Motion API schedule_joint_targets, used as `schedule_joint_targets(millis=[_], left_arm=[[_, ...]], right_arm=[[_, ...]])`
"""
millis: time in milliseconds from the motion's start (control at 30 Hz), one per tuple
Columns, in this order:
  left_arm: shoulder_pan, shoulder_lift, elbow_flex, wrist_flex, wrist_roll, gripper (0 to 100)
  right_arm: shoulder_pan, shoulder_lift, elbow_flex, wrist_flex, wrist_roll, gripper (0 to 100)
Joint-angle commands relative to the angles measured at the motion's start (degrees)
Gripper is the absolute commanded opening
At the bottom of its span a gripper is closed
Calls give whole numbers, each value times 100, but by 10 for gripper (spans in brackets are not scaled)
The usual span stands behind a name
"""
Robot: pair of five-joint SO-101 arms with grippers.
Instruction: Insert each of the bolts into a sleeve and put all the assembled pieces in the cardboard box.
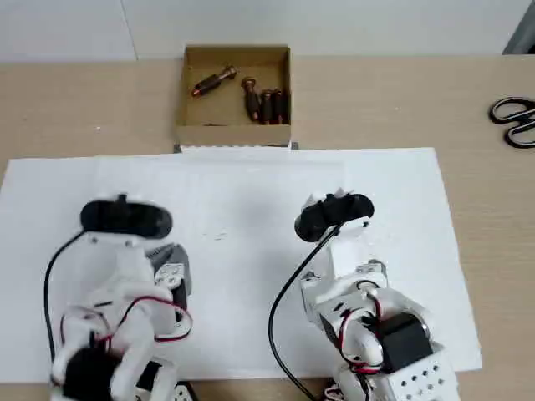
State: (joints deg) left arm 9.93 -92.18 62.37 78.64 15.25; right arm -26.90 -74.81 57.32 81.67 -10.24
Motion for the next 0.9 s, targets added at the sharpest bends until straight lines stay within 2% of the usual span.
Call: schedule_joint_targets(millis=[0,67,167,267,333,500,567,867], left_arm=[[-229,-1011,1068,-774,-527,7],[-448,-1248,2132,-1196,-1037,7],[-527,-1178,3108,-1776,-1398,7],[-519,-1178,3125,-1916,-1380,7],[-527,-1178,3125,-1916,-1380,7],[-527,-1178,3125,-1916,-1380,7],[-536,-1178,3125,-1916,-1380,7],[-536,-1178,3125,-1916,-1389,7]], right_arm=[[-31,-31,-26,4,35,179],[-31,-31,-26,-4,35,14],[-31,-22,-18,-101,70,36],[-31,-22,378,-716,123,3],[-31,-22,897,-1499,492,6],[-4,-22,2875,-4426,1723,3],[-4,-31,3455,-5112,2048,2],[-31,-40,3481,-5297,2092,3]])
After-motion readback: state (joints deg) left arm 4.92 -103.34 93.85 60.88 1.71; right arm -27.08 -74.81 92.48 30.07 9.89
